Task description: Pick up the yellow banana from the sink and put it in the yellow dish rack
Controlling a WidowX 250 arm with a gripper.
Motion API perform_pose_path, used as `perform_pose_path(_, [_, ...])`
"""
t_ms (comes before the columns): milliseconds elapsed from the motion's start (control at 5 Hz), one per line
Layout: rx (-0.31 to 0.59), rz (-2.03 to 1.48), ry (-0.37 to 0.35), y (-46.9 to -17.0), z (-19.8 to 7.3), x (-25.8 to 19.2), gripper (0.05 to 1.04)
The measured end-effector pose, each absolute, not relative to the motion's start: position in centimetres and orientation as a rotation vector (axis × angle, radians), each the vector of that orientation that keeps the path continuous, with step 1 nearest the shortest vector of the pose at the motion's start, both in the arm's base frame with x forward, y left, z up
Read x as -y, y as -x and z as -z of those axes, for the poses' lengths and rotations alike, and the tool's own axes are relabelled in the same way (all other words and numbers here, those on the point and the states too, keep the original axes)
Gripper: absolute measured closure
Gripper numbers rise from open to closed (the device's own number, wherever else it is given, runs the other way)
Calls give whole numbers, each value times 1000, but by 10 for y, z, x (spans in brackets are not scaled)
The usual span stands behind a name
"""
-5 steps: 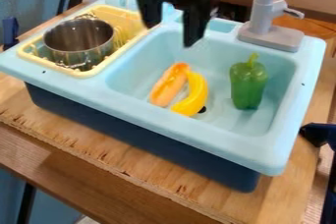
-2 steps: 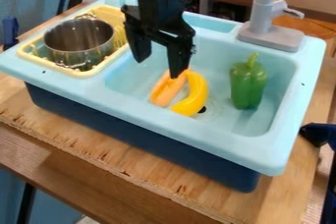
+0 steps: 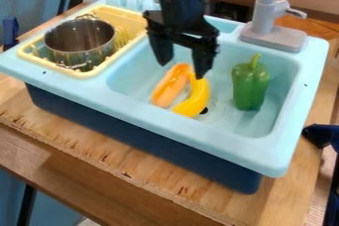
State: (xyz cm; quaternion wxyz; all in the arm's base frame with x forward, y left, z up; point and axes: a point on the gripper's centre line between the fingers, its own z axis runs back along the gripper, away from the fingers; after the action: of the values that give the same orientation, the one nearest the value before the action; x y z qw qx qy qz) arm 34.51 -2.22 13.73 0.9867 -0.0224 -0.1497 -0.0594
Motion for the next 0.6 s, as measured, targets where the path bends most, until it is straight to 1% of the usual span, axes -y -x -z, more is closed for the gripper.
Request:
perform_pose_path(400, [284, 94, 67, -352, -126, 37, 83])
perform_pose_path(600, [281, 88, 54, -353, -123, 38, 83])
